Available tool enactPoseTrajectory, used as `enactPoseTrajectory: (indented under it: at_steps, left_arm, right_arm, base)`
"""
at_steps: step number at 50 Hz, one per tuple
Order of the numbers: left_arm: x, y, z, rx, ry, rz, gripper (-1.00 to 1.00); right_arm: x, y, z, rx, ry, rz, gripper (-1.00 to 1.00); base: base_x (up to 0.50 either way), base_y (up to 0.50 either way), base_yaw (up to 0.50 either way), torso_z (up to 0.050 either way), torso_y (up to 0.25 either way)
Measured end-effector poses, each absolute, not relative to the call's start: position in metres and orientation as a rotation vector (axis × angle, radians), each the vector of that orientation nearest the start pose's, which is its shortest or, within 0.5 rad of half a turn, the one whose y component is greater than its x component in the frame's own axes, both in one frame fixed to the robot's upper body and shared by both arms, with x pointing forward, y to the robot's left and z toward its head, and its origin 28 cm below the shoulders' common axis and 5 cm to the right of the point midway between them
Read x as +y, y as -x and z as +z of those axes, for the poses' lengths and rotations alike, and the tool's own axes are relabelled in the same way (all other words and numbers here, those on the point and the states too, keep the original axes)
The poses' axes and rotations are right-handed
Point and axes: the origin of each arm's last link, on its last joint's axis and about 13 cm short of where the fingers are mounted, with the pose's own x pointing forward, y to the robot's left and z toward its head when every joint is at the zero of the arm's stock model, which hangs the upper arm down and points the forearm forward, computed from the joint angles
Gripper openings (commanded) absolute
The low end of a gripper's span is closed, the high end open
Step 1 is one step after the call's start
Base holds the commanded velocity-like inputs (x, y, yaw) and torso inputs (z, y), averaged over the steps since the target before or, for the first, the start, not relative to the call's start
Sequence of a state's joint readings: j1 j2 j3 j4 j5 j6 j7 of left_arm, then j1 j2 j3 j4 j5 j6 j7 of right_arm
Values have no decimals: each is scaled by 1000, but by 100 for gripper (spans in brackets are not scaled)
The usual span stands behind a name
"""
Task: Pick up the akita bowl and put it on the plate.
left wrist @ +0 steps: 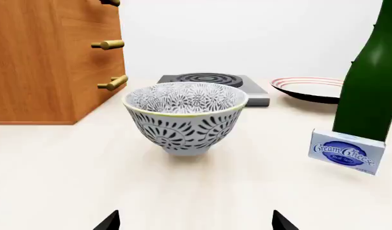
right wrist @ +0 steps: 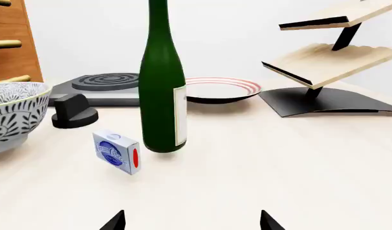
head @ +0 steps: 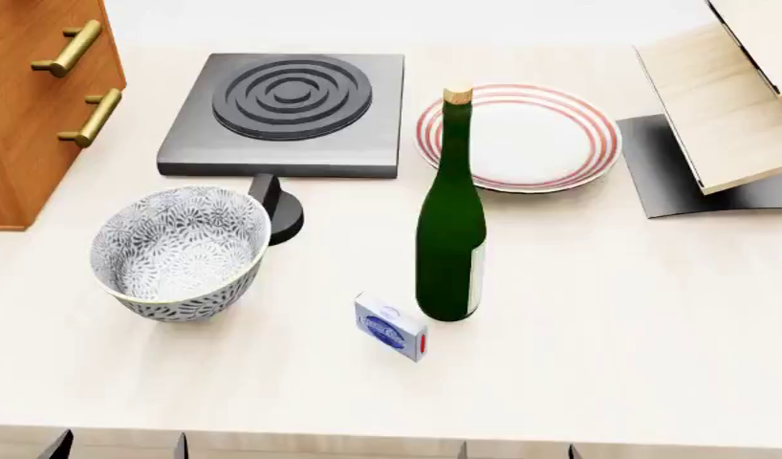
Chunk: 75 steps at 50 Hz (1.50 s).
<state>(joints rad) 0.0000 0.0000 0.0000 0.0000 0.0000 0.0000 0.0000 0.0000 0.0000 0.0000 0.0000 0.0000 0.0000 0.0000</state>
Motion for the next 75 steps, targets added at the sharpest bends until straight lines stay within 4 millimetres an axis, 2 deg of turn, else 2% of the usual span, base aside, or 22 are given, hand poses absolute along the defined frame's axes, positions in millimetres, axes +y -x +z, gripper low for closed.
enactPoseTrajectory:
  at_steps: [27, 53, 65, 75]
  left_arm:
    - [208, -207, 23, -38, -7, 7, 100]
    - [216, -183, 87, -276, -41, 50, 100]
    - [219, -171, 104, -366, -40, 65, 100]
    - [227, -171, 111, -401, -28, 115, 100]
  right_arm:
    - [-96, -209, 18, -13, -2, 13, 100]
    - [-101, -194, 70, -184, 2, 2, 100]
    - [-103, -184, 86, -249, -1, -6, 100]
    - [-110, -180, 95, -285, -15, -43, 100]
  base:
    - [0, 0, 0, 0, 0]
    - [0, 0, 0, 0, 0]
    - [0, 0, 0, 0, 0]
    - [0, 0, 0, 0, 0]
